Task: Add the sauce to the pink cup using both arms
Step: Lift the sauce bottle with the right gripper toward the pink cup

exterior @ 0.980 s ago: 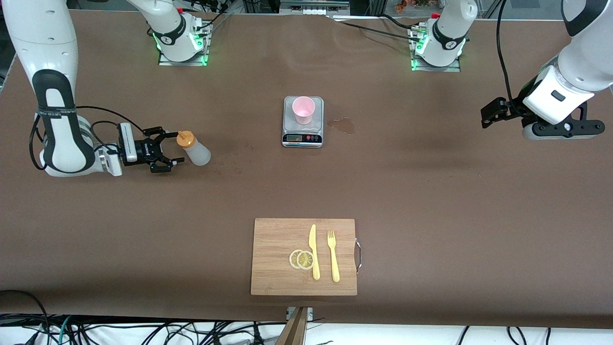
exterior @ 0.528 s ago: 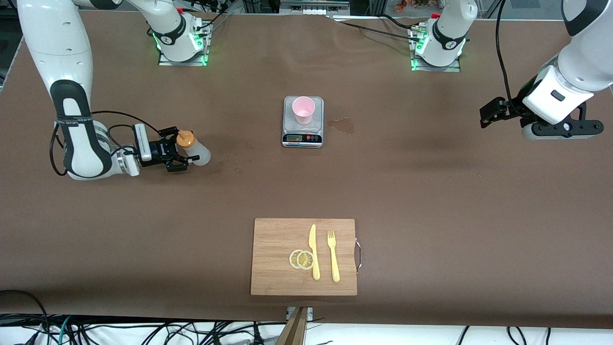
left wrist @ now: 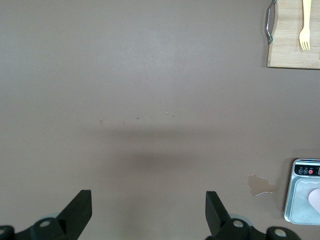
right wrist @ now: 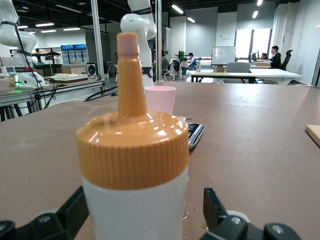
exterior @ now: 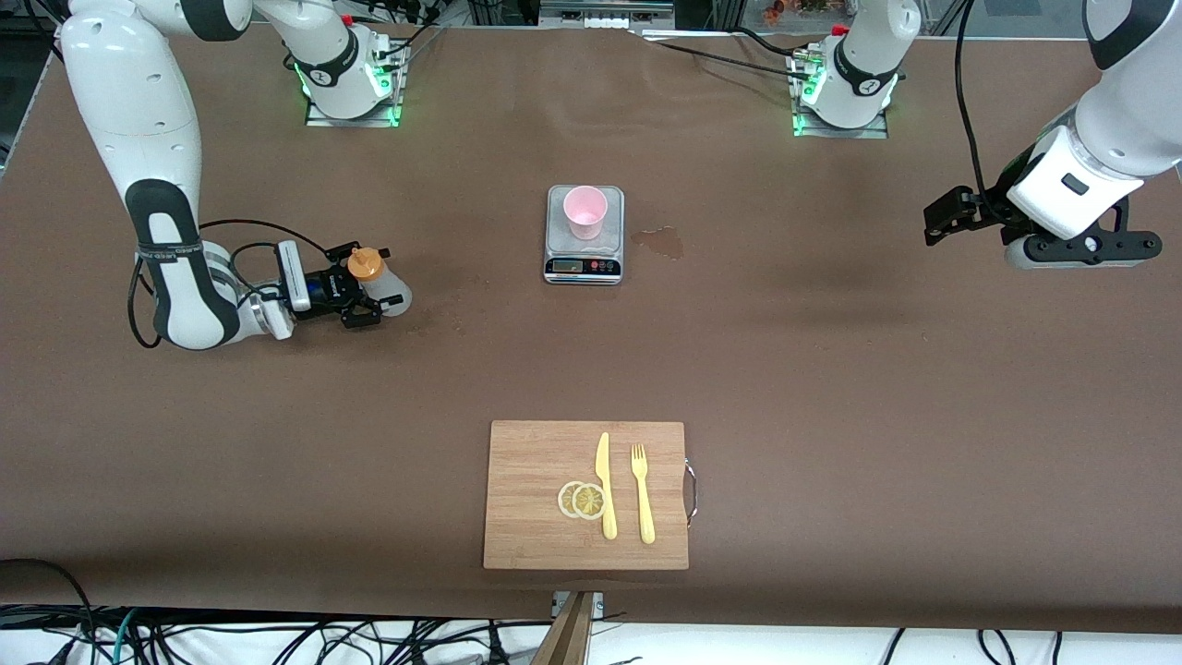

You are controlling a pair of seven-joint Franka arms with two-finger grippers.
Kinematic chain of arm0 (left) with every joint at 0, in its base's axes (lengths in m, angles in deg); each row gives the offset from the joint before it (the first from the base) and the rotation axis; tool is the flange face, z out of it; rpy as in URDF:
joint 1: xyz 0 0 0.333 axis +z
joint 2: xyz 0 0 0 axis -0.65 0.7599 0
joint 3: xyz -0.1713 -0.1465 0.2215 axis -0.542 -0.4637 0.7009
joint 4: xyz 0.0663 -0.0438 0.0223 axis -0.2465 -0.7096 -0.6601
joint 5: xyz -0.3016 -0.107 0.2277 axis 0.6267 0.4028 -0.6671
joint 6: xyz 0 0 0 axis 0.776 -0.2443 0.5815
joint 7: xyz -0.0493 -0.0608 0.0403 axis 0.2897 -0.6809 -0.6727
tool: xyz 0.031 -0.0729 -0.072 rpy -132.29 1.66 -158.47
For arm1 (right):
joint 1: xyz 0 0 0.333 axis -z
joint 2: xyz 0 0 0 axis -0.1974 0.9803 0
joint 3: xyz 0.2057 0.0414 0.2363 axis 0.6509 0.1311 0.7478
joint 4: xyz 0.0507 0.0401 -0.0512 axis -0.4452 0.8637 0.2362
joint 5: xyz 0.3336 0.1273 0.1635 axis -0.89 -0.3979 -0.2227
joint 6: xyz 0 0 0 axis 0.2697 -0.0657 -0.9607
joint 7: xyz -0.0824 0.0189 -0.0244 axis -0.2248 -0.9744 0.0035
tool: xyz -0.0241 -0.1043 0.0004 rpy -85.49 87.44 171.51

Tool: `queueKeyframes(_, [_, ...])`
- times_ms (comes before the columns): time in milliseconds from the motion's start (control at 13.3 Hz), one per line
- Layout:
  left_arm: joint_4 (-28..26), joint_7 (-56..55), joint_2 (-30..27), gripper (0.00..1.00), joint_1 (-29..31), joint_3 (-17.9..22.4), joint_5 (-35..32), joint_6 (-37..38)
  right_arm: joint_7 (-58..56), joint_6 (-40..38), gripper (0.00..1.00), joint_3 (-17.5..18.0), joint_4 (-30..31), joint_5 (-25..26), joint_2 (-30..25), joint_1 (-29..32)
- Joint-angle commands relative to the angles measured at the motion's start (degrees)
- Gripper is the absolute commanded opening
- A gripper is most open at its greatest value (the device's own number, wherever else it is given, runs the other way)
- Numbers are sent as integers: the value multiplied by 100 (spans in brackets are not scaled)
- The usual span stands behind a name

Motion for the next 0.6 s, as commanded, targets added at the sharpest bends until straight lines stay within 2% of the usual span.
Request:
queueKeyframes(0, [50, 71, -26, 100, 25, 0, 140, 83, -1025, -151, 90, -19, 16, -89, 111, 22])
queueKeyframes(75, [50, 71, -26, 100, 25, 0, 132, 83, -1000, -186, 66, -19, -1, -89, 102, 22])
queueKeyframes(151, [50, 79, -26, 100, 33, 0, 132, 92, -991, -187, 46, -19, -19, -89, 102, 22])
queueKeyframes(226, [50, 79, -34, 100, 42, 0, 132, 101, -991, -187, 32, -19, -27, -89, 102, 22])
queueKeyframes(301, [50, 71, -26, 100, 34, 0, 132, 92, -973, -187, 23, -19, -36, -98, 102, 22])
queueKeyframes(452, [41, 79, -34, 100, 42, 0, 132, 109, -834, -204, 14, 42, -80, -98, 50, 13])
queueKeyframes(528, [41, 79, -34, 100, 51, 0, 132, 110, -467, -239, 13, 103, -98, -81, -20, -57])
